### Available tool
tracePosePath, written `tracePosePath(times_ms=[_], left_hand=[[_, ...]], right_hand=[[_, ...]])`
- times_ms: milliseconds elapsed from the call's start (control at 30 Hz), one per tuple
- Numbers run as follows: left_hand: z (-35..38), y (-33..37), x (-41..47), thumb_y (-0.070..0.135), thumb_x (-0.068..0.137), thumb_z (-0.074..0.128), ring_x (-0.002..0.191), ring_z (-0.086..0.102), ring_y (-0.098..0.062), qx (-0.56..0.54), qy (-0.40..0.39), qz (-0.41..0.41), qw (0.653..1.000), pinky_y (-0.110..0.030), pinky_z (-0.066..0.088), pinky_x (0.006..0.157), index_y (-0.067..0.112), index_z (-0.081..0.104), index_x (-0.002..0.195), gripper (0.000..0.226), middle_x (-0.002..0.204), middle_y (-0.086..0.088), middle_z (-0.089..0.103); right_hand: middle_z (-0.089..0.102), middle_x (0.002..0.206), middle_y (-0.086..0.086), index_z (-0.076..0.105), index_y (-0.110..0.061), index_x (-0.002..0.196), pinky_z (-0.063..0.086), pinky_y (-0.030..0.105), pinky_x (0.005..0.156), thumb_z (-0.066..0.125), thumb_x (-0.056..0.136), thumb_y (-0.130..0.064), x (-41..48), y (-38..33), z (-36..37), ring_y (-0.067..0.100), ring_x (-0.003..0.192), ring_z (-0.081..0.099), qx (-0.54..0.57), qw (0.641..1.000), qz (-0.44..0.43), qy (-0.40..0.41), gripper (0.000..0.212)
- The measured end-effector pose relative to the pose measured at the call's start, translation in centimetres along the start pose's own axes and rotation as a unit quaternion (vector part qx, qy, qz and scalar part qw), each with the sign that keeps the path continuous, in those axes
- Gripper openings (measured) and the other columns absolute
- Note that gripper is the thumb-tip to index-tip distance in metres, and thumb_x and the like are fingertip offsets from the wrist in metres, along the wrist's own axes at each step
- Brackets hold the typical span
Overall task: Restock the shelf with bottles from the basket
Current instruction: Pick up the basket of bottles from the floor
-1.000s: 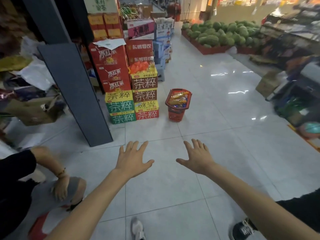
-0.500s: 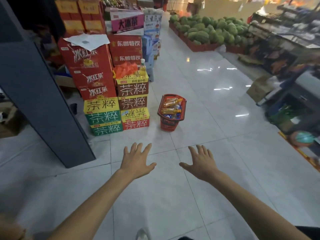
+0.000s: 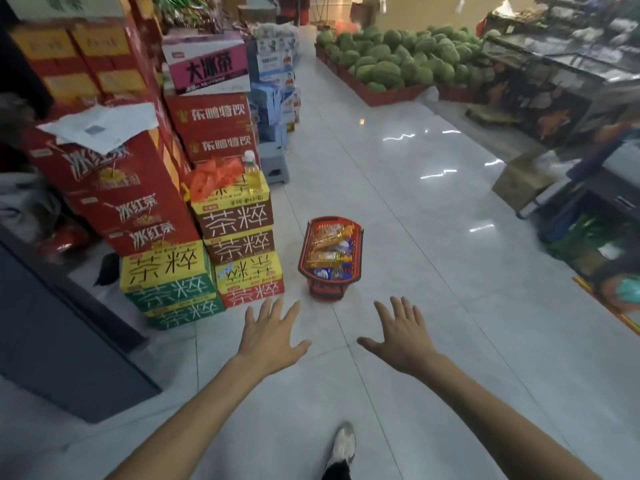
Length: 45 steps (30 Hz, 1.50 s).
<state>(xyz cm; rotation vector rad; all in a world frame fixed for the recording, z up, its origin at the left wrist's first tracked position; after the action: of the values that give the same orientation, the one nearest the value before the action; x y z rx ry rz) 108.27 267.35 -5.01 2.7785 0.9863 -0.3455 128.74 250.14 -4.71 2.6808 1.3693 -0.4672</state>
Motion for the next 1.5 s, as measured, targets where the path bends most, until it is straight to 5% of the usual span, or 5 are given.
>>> tracePosePath(times_ms=[433, 833, 1200, 1500], left_hand=[[-7.3, 2.2, 25.6, 0.078, 0.092, 0.034, 0.157, 0.013, -0.035, 0.01, -0.009, -0.037, 0.999, -0.061, 0.014, 0.124, 0.033, 0.003, 0.164, 0.091, 0.17, -0.009, 0.018], [-7.4, -2.9, 48.5, 0.081, 0.089, 0.036, 0.154, 0.018, -0.037, -0.043, -0.033, -0.097, 0.994, -0.065, 0.016, 0.121, 0.031, 0.005, 0.164, 0.095, 0.165, -0.013, 0.027], [-9.2, -6.8, 58.9, 0.083, 0.088, 0.031, 0.156, 0.015, -0.033, -0.103, -0.026, -0.235, 0.966, -0.063, 0.016, 0.122, 0.03, 0.01, 0.164, 0.095, 0.169, -0.008, 0.021], [-7.4, -4.2, 60.7, 0.08, 0.089, 0.03, 0.154, 0.021, -0.034, -0.152, -0.057, -0.446, 0.88, -0.06, 0.019, 0.121, 0.031, 0.011, 0.163, 0.091, 0.167, -0.011, 0.025]], right_hand=[[0.011, 0.169, 0.016, 0.011, -0.024, 0.162, 0.006, 0.052, 0.126, 0.036, 0.088, -0.083, 25.5, 8.6, -9.1, 0.037, 0.157, 0.004, 0.0, 1.0, -0.017, 0.004, 0.098], [0.011, 0.169, 0.016, 0.011, -0.024, 0.162, 0.007, 0.053, 0.126, 0.043, 0.088, -0.081, 51.4, 10.4, -15.1, 0.037, 0.157, 0.004, -0.035, 0.997, -0.054, -0.041, 0.099], [0.006, 0.17, 0.016, 0.012, -0.023, 0.162, 0.004, 0.054, 0.127, 0.039, 0.089, -0.082, 70.1, 6.3, -20.5, 0.037, 0.157, -0.004, -0.107, 0.971, -0.205, -0.06, 0.098], [0.007, 0.169, 0.017, 0.013, -0.02, 0.162, 0.006, 0.055, 0.127, 0.035, 0.093, -0.078, 82.6, 2.7, -18.6, 0.039, 0.157, -0.001, -0.191, 0.879, -0.422, -0.112, 0.093]])
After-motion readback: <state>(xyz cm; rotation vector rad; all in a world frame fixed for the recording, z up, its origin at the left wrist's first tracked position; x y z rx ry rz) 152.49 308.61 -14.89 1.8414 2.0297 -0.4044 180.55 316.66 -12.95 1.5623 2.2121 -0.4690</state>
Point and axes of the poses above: each hand's wrist, its own x-axis towards the middle knuckle, its own z-axis out of the palm, y = z × x, the point moved 4 cm from there along x, towards the middle knuckle
